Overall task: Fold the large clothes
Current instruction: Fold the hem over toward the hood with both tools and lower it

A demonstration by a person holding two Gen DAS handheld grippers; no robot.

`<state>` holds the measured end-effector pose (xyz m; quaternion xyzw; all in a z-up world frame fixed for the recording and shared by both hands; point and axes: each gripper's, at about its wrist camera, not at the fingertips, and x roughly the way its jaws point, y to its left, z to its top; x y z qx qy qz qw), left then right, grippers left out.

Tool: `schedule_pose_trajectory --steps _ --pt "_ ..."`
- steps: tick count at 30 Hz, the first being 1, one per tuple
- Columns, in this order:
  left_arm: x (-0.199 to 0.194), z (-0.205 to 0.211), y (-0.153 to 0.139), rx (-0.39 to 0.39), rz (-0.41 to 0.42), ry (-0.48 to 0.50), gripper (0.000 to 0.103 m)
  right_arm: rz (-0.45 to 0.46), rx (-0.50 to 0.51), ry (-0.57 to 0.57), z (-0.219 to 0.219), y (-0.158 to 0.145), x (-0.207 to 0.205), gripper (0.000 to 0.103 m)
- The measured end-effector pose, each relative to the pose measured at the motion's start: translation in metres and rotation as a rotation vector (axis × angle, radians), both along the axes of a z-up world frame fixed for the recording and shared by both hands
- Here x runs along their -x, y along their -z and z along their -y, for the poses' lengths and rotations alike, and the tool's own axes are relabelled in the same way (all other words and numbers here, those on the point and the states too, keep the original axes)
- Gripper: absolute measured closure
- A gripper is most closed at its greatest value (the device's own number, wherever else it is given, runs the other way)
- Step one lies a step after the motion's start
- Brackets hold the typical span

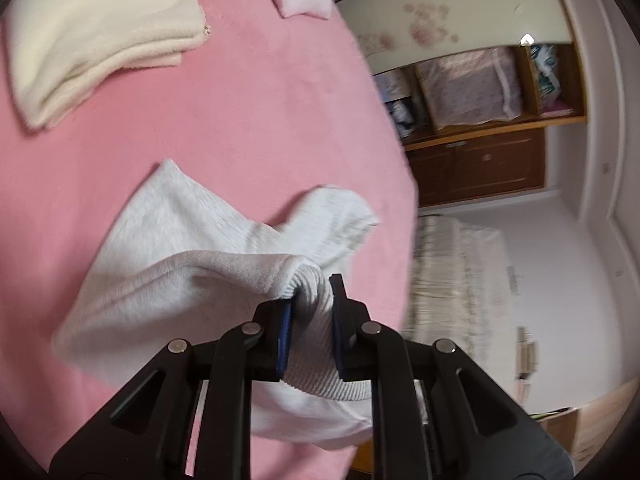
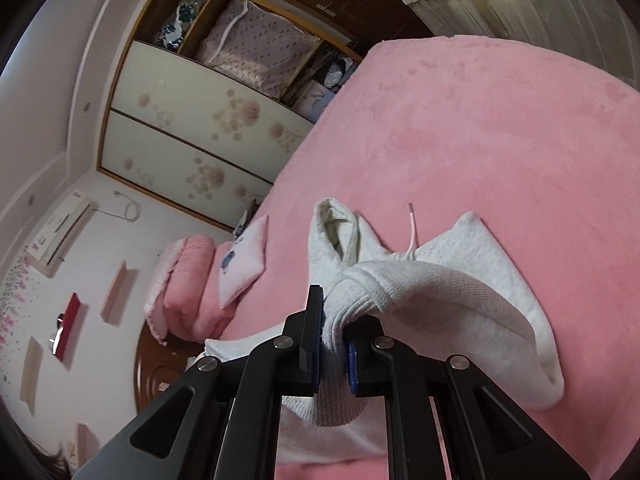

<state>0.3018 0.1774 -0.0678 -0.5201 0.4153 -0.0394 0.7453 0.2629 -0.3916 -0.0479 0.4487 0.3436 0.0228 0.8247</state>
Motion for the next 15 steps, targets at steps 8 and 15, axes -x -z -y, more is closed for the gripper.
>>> schedule_pose_trajectory --steps 8,15 --pt "-0.064 0.032 0.067 -0.188 -0.199 0.090 0.087 -0.195 0.134 -0.065 -0.004 0.098 -0.082 0.094" --pt "-0.087 0.048 0.062 -0.251 -0.234 0.214 0.064 -0.380 0.269 -0.166 -0.010 0.140 -0.121 0.071"
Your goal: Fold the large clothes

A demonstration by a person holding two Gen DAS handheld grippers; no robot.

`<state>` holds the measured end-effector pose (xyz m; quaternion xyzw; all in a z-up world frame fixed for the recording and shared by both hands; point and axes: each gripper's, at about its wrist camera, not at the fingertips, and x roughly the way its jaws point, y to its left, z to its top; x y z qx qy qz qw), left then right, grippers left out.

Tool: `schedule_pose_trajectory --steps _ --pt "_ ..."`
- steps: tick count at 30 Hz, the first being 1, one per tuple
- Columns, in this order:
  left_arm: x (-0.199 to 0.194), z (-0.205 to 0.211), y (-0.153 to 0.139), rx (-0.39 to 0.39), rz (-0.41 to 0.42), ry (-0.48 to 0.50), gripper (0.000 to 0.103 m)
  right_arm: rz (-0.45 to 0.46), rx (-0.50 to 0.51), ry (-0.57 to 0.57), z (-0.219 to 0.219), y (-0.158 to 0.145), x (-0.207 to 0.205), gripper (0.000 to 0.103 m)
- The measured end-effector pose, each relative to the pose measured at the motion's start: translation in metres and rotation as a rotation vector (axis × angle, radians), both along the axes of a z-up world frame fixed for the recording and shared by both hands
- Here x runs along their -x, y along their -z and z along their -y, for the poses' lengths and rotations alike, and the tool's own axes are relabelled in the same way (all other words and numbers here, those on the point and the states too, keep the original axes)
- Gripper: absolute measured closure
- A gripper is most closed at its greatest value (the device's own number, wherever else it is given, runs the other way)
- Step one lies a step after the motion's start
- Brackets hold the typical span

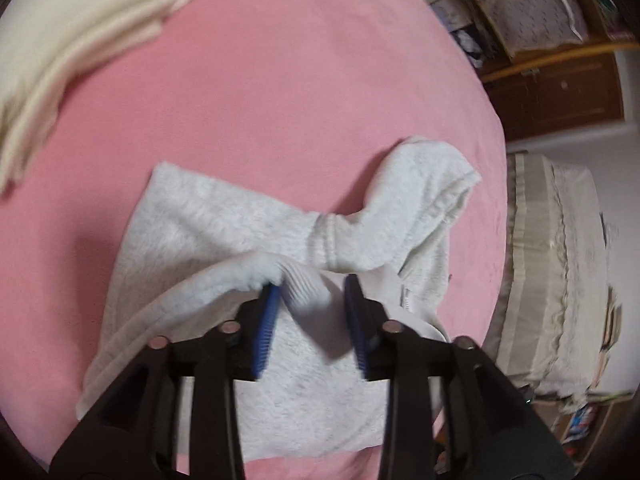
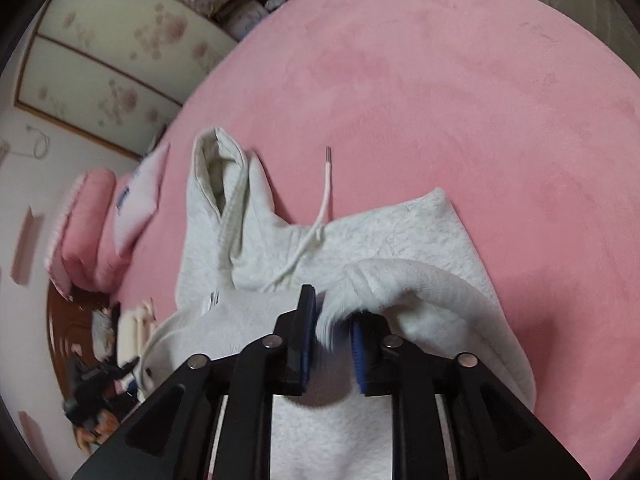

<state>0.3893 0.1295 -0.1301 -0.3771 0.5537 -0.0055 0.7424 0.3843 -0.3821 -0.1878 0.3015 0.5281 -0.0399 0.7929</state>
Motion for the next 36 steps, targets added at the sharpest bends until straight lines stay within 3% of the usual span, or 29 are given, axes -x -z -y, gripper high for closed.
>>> schedule_pose_trajectory --steps 2,4,6,9,12,15,16,17,18,19,20,22,25,31,36 --pt "0.009 0.002 -0.019 -0.053 0.051 0.016 0.035 0.040 0.089 -0.012 0.000 -0.012 0.008 0.034" --pt "0.026 0.001 -0.039 -0.150 0.106 0.009 0.023 0.077 0.126 -0.017 0.000 -0.021 0.017 0.026" --pt "0.043 -0.001 -0.051 -0.244 0.112 0.027 0.023 0.076 0.135 -0.021 0.000 -0.028 0.031 0.026" --pt "0.063 -0.005 -0.039 -0.334 0.037 0.069 0.023 0.034 0.175 -0.038 0.001 -0.022 0.053 0.026" --pt "0.079 -0.013 -0.014 -0.366 -0.045 0.085 0.024 -0.033 0.229 -0.067 0.006 -0.011 0.077 0.026" --pt "0.097 -0.025 0.015 -0.344 -0.095 0.060 0.026 -0.094 0.257 -0.092 0.008 0.009 0.098 0.026" --pt "0.101 -0.028 0.024 -0.324 -0.110 0.050 0.036 -0.103 0.261 -0.099 0.011 0.014 0.104 0.027" --pt "0.105 -0.030 0.031 -0.305 -0.126 0.044 0.052 -0.117 0.260 -0.111 0.010 0.021 0.110 0.037" --pt "0.109 -0.031 0.039 -0.277 -0.143 0.049 0.060 -0.126 0.247 -0.128 0.009 0.027 0.114 0.046" --pt "0.114 -0.030 0.048 -0.261 -0.152 0.064 0.068 -0.126 0.224 -0.144 0.009 0.034 0.119 0.067" --pt "0.117 -0.028 0.053 -0.259 -0.153 0.077 0.073 -0.116 0.198 -0.159 0.008 0.039 0.121 0.080" --pt "0.123 -0.022 0.061 -0.284 -0.171 0.113 0.084 -0.095 0.190 -0.143 0.008 0.045 0.129 0.085" --pt "0.131 -0.016 0.065 -0.309 -0.179 0.160 0.091 -0.131 0.150 -0.111 0.012 0.052 0.136 0.088" --pt "0.147 -0.030 0.060 -0.353 -0.133 0.168 0.092 -0.152 0.199 -0.118 0.011 0.050 0.153 0.089" --pt "0.148 -0.046 0.048 -0.328 -0.109 0.152 0.090 -0.089 0.255 -0.123 0.011 0.032 0.155 0.087"
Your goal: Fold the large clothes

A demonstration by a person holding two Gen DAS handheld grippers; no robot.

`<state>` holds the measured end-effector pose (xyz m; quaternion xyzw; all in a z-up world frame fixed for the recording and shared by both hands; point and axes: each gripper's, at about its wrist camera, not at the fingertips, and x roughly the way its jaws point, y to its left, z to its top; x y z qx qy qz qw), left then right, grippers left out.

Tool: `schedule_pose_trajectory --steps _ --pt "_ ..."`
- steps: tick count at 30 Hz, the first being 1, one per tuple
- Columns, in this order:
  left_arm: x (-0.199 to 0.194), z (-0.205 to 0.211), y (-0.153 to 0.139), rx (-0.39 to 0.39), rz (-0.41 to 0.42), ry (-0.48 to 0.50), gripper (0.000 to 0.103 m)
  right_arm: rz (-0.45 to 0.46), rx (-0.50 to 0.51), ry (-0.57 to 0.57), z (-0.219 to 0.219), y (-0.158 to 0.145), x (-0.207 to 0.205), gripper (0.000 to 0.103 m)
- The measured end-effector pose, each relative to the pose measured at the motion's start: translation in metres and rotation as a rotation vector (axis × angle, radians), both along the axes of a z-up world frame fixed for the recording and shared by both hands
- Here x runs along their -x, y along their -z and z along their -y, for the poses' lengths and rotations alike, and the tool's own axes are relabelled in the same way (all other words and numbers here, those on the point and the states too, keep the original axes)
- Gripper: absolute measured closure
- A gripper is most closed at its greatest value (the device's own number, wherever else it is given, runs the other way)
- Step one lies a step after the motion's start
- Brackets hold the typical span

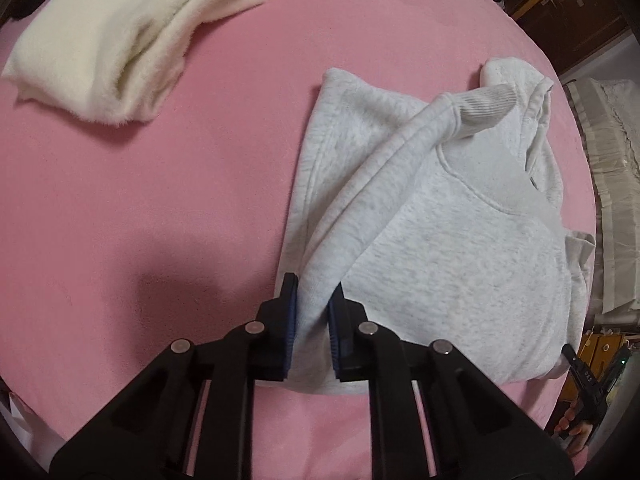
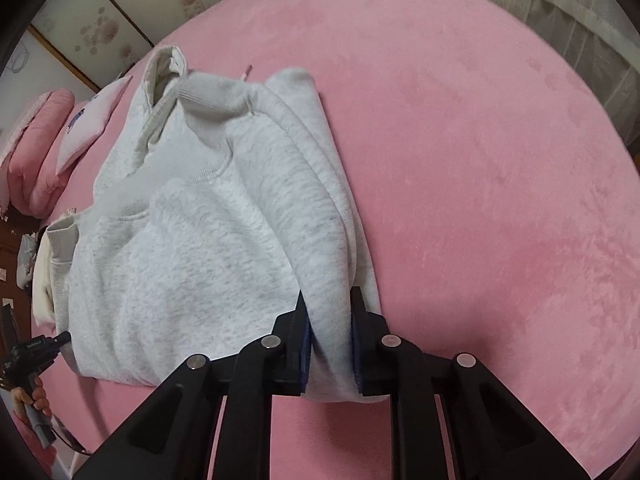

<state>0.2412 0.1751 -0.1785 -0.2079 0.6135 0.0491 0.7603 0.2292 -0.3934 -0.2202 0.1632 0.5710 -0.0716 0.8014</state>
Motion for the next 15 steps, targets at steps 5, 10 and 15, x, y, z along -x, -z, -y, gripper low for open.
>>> schedule_pose_trajectory --steps 5,10,15 --pt "0.002 0.015 -0.034 -0.137 0.048 0.024 0.074 0.070 0.132 -0.048 -0.022 -0.035 0.004 0.085" --pt "0.016 0.016 -0.084 -0.216 0.177 -0.045 0.060 0.179 0.178 -0.013 -0.040 -0.069 0.009 0.078" --pt "0.019 0.052 -0.102 -0.077 0.218 0.016 0.063 0.201 -0.016 -0.005 -0.068 -0.083 0.003 0.079"
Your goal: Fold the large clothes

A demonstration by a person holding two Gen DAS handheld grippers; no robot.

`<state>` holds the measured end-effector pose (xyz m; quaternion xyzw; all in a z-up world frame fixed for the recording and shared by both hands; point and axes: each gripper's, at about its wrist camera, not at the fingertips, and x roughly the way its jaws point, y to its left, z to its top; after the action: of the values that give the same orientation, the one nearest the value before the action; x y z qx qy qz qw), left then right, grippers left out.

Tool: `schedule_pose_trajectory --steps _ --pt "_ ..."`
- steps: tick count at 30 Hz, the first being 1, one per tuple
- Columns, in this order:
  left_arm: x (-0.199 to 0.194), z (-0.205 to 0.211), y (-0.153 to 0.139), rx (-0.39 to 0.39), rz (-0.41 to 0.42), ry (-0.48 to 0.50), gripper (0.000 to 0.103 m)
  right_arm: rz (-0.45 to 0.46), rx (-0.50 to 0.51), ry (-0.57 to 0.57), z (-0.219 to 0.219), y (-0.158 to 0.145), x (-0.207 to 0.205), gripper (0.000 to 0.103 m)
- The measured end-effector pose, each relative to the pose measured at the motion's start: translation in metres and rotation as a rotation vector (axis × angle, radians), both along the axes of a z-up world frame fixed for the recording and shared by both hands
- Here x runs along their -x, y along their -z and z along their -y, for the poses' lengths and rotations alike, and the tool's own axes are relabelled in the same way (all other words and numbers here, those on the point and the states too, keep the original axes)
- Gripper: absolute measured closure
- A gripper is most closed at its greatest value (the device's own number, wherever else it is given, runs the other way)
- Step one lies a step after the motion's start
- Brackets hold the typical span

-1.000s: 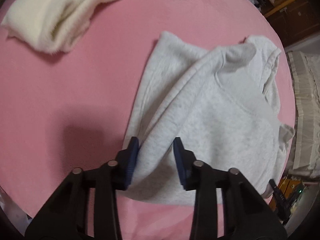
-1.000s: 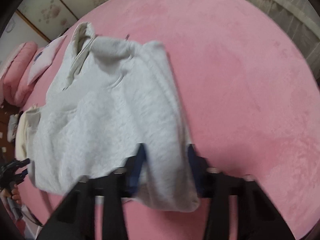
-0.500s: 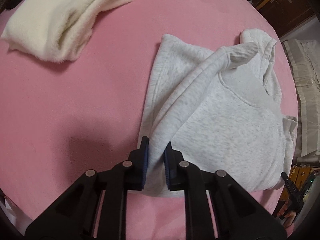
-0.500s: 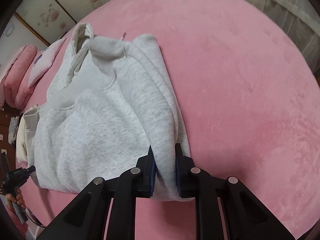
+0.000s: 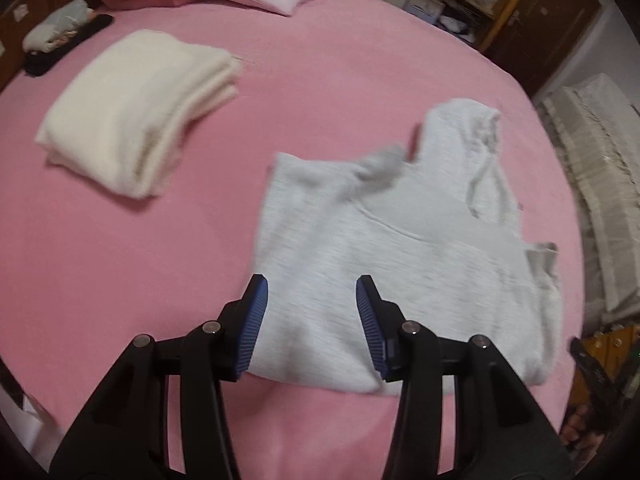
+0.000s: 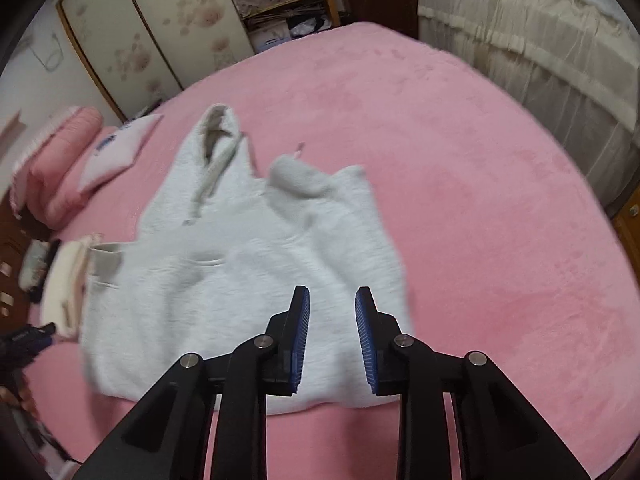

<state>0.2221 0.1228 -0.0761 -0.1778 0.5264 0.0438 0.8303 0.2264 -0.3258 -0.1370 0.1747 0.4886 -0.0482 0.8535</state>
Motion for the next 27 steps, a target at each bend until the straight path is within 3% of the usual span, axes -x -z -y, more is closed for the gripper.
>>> schedule_pose_trajectory --steps 1,4,6,8,11,18,22,27 --pt "0.001 0.013 0.000 0.032 0.001 0.020 0.072 0.007 -0.052 -0.012 -0.010 0.002 -0.002 0.084" --pt "-0.004 0.060 0.008 0.096 -0.028 0.108 0.077 -0.003 -0.182 -0.080 -0.048 0.016 -0.008 0.089" --pt "-0.008 0.092 0.016 0.111 -0.038 0.161 0.085 -0.022 -0.200 -0.127 -0.074 0.025 -0.011 0.092" --pt "-0.014 0.121 0.023 0.176 -0.057 0.215 0.102 -0.046 -0.223 -0.176 -0.101 0.034 -0.018 0.094" --pt "-0.020 0.153 0.032 0.227 -0.055 0.279 0.103 -0.078 -0.266 -0.238 -0.131 0.046 -0.025 0.099" --pt "-0.047 0.190 0.088 0.254 -0.206 0.300 0.103 -0.110 -0.273 -0.316 -0.167 0.083 -0.039 0.100" --pt "-0.060 0.194 0.121 0.200 -0.269 0.252 0.103 -0.166 -0.232 -0.321 -0.164 0.115 -0.047 0.102" --pt "-0.054 0.188 0.106 -0.072 -0.179 0.252 0.103 -0.168 -0.188 -0.439 -0.154 0.115 -0.048 0.103"
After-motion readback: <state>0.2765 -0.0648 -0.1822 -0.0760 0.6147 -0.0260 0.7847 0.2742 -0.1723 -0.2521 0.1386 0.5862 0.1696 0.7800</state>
